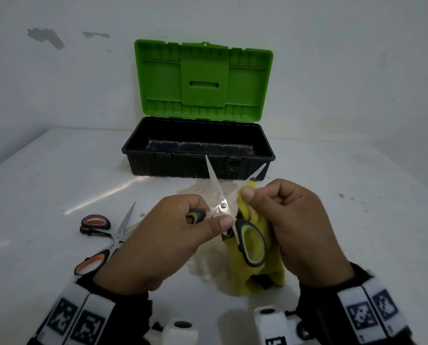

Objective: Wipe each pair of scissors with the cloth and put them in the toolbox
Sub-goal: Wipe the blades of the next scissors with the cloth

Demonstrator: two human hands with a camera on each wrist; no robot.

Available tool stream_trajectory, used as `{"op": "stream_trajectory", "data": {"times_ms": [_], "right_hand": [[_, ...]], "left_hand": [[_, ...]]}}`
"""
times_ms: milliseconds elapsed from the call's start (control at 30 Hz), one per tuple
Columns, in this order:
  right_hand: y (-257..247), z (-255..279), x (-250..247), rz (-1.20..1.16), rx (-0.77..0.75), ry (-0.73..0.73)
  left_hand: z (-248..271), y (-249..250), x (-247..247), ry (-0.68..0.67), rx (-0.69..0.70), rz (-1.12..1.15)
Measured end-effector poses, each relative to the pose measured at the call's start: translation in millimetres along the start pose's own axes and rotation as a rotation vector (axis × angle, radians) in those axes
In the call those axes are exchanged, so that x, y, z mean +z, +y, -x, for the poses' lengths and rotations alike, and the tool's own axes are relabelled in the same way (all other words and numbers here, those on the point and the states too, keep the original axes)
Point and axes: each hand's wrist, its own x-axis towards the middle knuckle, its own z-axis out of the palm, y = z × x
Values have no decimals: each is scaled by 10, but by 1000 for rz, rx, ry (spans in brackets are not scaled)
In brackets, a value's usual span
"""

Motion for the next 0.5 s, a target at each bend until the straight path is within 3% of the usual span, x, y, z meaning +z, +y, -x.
{"op": "stream_trajectory", "data": {"times_ms": [67, 300, 500], "right_hand": [[17, -60, -38, -55, 24, 58], [43, 23, 21, -63, 71, -22], [113, -206, -96, -31, 56, 175]], "left_hand": [[4, 5, 12, 7, 18, -29], [32, 11, -17, -1, 22, -40], [5, -35, -18, 155, 41, -277]]}}
